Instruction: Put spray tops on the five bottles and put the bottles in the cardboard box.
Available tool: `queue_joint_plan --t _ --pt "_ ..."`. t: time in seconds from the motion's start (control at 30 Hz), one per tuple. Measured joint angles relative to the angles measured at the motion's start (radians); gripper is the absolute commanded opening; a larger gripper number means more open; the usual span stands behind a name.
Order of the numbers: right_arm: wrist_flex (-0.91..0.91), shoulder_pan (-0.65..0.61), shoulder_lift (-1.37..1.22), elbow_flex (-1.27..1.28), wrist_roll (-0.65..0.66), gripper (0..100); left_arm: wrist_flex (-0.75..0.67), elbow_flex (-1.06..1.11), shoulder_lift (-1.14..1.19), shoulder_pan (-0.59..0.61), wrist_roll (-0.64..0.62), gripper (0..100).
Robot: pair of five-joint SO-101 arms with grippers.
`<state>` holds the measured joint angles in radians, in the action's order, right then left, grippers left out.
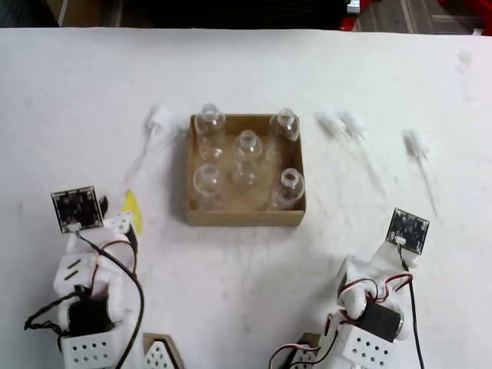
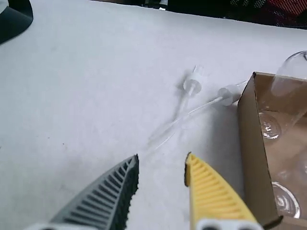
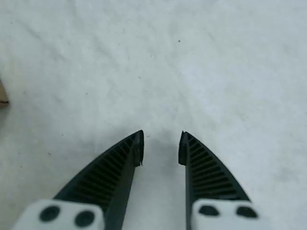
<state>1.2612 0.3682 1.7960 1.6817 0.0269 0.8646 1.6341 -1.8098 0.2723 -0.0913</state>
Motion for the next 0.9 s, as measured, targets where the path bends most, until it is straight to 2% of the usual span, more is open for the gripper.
queue_joint_plan --t 0.2,0.37,0.57,0.73,0.9 --pt "0.0 0.0 0.0 0.0 0.0 9.9 0.0 -0.017 0.0 0.021 0.041 16" --pt "0.0 0.0 0.0 0.0 0.0 9.9 0.037 -0.149 0.0 0.023 0.094 16" --pt "0.0 0.0 0.0 0.0 0.0 9.9 0.046 -0.331 0.014 -0.023 0.267 16" --pt "0.0 0.0 0.002 0.0 0.0 9.9 0.048 -0.531 0.249 -0.034 0.302 16" --pt "0.0 0.0 0.002 0.0 0.0 9.9 0.101 -0.848 0.626 -0.041 0.302 16"
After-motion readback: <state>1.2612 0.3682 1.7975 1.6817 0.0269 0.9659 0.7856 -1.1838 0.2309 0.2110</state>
